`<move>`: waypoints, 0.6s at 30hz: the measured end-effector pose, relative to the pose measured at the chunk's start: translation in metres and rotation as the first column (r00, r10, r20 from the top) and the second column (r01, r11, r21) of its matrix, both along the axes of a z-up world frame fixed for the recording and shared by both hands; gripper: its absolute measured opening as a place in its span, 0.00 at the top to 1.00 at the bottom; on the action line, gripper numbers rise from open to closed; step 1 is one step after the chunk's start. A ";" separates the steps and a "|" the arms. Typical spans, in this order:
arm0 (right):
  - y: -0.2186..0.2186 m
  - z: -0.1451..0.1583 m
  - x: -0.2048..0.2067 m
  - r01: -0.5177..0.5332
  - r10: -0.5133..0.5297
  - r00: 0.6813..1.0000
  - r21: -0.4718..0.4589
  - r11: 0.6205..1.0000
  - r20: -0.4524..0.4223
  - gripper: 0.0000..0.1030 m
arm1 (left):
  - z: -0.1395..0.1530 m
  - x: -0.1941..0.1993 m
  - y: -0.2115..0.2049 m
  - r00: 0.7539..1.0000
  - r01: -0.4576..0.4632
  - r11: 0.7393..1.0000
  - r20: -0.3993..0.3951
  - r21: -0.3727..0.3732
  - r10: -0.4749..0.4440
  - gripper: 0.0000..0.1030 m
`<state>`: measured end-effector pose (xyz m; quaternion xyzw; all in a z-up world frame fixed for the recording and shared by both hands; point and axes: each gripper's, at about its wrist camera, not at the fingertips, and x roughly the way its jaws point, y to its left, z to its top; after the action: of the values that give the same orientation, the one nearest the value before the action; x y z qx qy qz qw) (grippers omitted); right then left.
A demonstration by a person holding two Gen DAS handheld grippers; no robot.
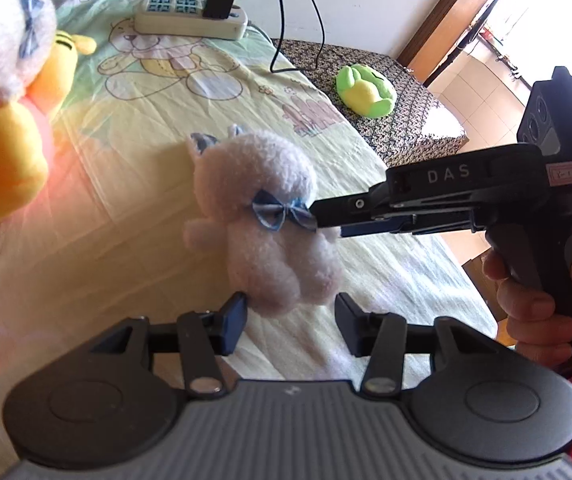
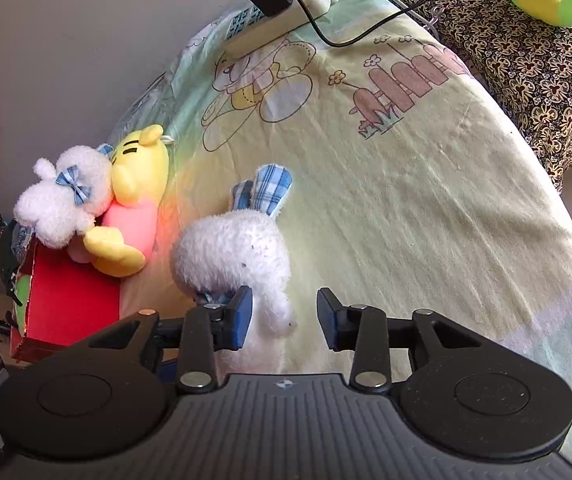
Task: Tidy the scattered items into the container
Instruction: 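Close both grippers on the white bunny's body below its bow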
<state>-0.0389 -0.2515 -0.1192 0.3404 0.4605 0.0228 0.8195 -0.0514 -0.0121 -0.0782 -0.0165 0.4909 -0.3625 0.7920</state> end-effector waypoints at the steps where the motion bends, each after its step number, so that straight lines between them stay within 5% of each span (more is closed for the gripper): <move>1: 0.001 0.002 0.001 -0.002 0.002 1.000 0.005 1.000 0.010 0.53 | 0.003 -0.001 0.005 1.000 -0.006 1.000 0.002 -0.015 0.006 0.46; 4: 0.007 0.007 0.008 -0.024 0.024 0.999 0.008 1.000 0.047 0.47 | 0.011 -0.003 0.019 1.000 -0.020 0.999 0.017 -0.042 0.021 0.39; 11: 0.020 0.003 0.023 -0.074 0.075 0.995 -0.023 0.997 0.058 0.31 | -0.001 0.033 0.013 0.992 -0.115 0.993 0.053 -0.009 0.115 0.42; 18: 0.014 -0.018 0.021 -0.056 0.053 0.998 0.071 0.996 0.038 0.31 | -0.016 0.042 -0.001 0.994 -0.113 0.993 -0.002 -0.046 0.113 0.42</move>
<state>-0.0176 -0.2378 -0.1372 0.3564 0.4537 0.0679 0.8140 -0.0092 -0.0127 -0.0944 -0.0622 0.4803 -0.3284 0.8109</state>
